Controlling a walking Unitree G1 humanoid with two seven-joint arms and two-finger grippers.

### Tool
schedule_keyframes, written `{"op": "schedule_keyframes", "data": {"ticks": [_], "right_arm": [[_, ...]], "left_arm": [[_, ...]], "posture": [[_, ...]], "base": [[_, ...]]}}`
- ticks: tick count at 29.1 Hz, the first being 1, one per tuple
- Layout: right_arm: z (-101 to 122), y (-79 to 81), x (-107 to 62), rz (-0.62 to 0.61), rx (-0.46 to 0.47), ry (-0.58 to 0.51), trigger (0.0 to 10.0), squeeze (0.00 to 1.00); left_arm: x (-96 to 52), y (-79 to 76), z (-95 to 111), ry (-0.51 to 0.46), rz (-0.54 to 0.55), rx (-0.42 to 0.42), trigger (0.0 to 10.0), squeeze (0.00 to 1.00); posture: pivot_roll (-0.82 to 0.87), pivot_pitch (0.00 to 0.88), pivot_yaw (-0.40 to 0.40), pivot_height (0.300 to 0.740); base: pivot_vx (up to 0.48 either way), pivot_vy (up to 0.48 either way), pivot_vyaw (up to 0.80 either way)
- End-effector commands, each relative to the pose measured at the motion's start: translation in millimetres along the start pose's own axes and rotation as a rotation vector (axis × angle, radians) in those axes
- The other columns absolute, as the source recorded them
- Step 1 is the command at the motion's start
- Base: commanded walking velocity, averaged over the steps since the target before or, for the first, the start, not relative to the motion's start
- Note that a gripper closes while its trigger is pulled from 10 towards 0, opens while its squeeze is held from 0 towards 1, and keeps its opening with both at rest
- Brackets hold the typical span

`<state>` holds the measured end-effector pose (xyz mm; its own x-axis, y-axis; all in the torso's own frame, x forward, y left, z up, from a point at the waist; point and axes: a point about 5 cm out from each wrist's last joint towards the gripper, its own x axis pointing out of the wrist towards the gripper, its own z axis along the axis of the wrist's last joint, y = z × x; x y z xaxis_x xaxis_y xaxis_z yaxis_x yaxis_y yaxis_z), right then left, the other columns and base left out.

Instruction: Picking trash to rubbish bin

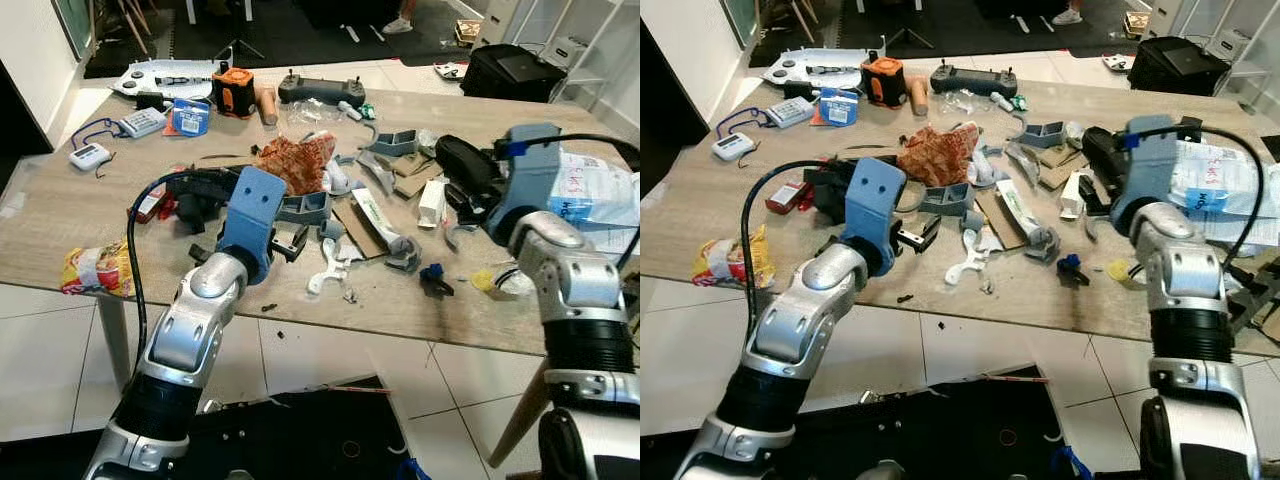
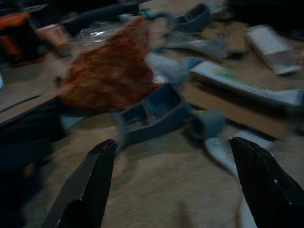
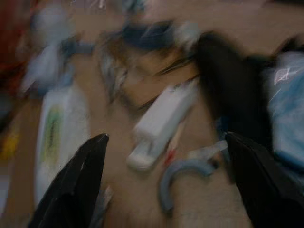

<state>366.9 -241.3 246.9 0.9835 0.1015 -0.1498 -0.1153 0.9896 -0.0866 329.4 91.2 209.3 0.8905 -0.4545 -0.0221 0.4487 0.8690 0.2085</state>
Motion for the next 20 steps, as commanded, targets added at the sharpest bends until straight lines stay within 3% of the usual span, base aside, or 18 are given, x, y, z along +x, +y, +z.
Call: {"op": "schedule_keyframes", "data": {"ticks": [1,2,3,8,10,13,20], "right_arm": [[-3.6,1.2,0.9,0.077,0.005,0.069,10.0,1.00],[-6.1,-0.7,-0.3,0.125,-0.053,0.115,10.0,0.62],[-9.3,-1.1,-1.1,0.173,-0.095,0.156,10.0,0.00],[-14.7,7.1,-2.9,0.368,-0.155,0.227,10.0,0.00],[-19.1,13.6,-7.7,0.483,-0.281,0.264,10.0,0.00],[-21.7,18.3,-11.5,0.573,-0.348,0.307,10.0,0.00],[-27.9,19.1,-6.9,0.577,-0.412,0.372,10.0,0.00]], "left_arm": [[-1.9,-2.3,4.6,-0.015,-0.031,0.044,10.0,0.00],[-2.0,-5.4,5.5,-0.017,-0.056,0.056,10.0,0.00],[-2.1,-8.8,6.2,-0.019,-0.082,0.076,10.0,0.00],[-1.1,-16.5,8.3,-0.021,-0.131,0.107,10.0,0.00],[-1.3,-19.4,9.7,-0.031,-0.148,0.120,10.0,0.00],[-1.9,-21.2,10.4,-0.036,-0.156,0.121,10.0,0.00],[-1.4,-23.9,10.1,-0.034,-0.158,0.132,10.0,0.00]], "posture": [[-0.02,0.135,0.011,0.740],[-0.02,0.134,0.007,0.740],[-0.02,0.134,0.007,0.740],[-0.02,0.145,-0.002,0.740],[-0.02,0.145,-0.002,0.740],[-0.02,0.152,-0.012,0.740],[-0.03,0.158,-0.022,0.740]], "base": [[0.000,0.000,0.00],[0.000,0.000,0.00],[0.000,0.000,0.00],[0.000,0.000,0.00],[0.000,0.000,0.00],[0.000,0.000,0.00],[0.000,0.000,0.00]]}}
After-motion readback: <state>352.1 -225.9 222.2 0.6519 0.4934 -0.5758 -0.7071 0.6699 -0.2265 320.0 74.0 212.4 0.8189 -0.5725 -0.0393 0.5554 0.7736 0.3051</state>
